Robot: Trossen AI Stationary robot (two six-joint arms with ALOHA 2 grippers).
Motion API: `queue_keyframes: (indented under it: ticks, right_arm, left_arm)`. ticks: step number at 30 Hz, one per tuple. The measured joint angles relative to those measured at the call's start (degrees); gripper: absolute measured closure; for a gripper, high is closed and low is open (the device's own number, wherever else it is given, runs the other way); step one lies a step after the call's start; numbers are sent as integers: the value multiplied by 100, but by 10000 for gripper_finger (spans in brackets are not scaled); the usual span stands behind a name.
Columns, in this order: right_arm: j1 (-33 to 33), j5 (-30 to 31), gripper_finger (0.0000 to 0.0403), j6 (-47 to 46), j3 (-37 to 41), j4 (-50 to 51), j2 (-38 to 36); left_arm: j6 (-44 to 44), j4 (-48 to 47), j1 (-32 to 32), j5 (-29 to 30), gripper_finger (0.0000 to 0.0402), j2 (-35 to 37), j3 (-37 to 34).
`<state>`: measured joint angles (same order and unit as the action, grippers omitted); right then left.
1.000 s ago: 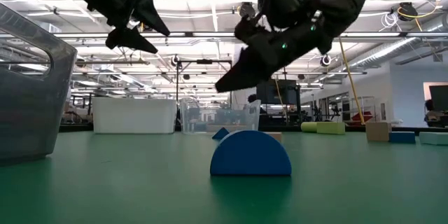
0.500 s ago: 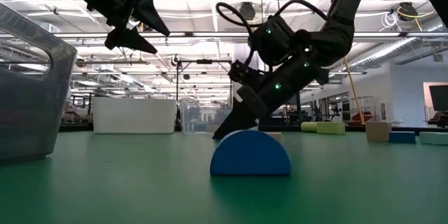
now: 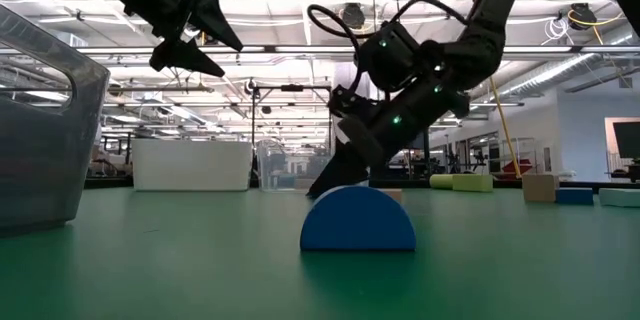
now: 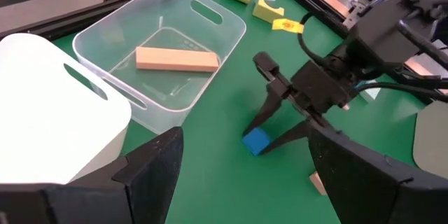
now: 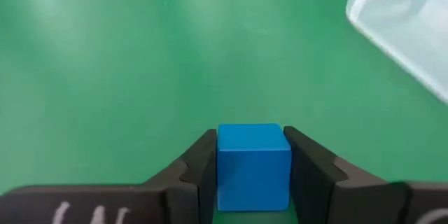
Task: Sort & place blocks by color
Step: Put the top left blue block into the gray bin
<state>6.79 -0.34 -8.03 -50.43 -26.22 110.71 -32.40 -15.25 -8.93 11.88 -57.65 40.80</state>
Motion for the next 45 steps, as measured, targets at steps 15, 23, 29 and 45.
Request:
queue_keyframes:
  ticks: [15,23,29,45]
  right_arm:
    - [164,124,288,-181,10,1570,-2563]
    - [888,505,288,15,10,1575,-3347]
    - [1586,505,288,24,10,1579,-3448]
    - [2997,477,288,146,10,1394,-3447]
  left_arm:
    - [1276,837,-185,24,94,2,0]
    - [3901,2725,-452,584,94,2,0]
    - [5073,3482,-967,1742,94,2,0]
    - [2404,3687,-2863,1476,94,-118,0]
